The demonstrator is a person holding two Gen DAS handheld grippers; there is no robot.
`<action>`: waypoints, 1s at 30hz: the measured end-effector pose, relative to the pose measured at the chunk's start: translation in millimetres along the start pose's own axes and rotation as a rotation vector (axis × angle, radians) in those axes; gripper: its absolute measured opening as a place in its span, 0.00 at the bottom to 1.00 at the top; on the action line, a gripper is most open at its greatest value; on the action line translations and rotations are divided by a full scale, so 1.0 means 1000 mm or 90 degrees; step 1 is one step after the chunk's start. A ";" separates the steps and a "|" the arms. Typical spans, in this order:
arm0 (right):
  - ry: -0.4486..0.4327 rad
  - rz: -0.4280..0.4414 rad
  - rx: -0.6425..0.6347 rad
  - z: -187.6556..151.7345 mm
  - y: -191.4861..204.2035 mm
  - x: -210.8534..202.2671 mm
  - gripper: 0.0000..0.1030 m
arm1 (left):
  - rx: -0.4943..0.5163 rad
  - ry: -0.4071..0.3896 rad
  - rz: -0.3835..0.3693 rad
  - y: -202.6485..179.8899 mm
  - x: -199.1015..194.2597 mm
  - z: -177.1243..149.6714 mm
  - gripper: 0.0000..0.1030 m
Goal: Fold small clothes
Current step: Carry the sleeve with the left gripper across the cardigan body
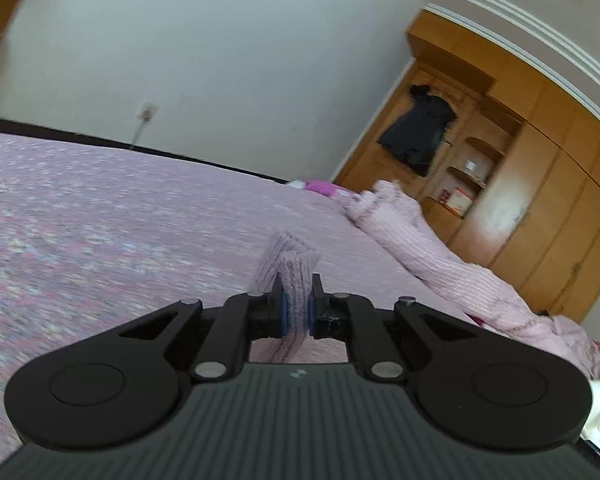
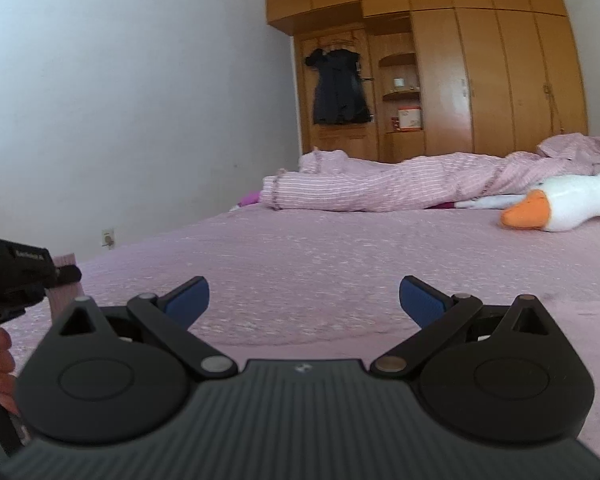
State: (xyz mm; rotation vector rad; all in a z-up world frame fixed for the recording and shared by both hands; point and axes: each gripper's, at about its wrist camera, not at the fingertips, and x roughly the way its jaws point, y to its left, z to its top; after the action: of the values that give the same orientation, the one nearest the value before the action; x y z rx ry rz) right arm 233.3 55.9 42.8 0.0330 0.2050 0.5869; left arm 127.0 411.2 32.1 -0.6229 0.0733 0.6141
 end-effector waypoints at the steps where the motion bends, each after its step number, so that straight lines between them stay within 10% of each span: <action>1: -0.001 -0.008 0.002 0.000 -0.006 -0.002 1.00 | 0.008 0.001 -0.008 -0.009 -0.002 -0.004 0.09; 30: 0.000 -0.175 0.092 -0.006 -0.197 -0.087 1.00 | 0.127 0.065 -0.169 -0.202 -0.052 -0.089 0.09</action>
State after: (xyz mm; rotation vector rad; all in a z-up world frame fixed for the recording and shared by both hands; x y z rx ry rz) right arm 269.2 -156.6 34.9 0.1420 0.2466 0.2980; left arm 207.4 204.6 78.5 -0.4605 0.1427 0.3125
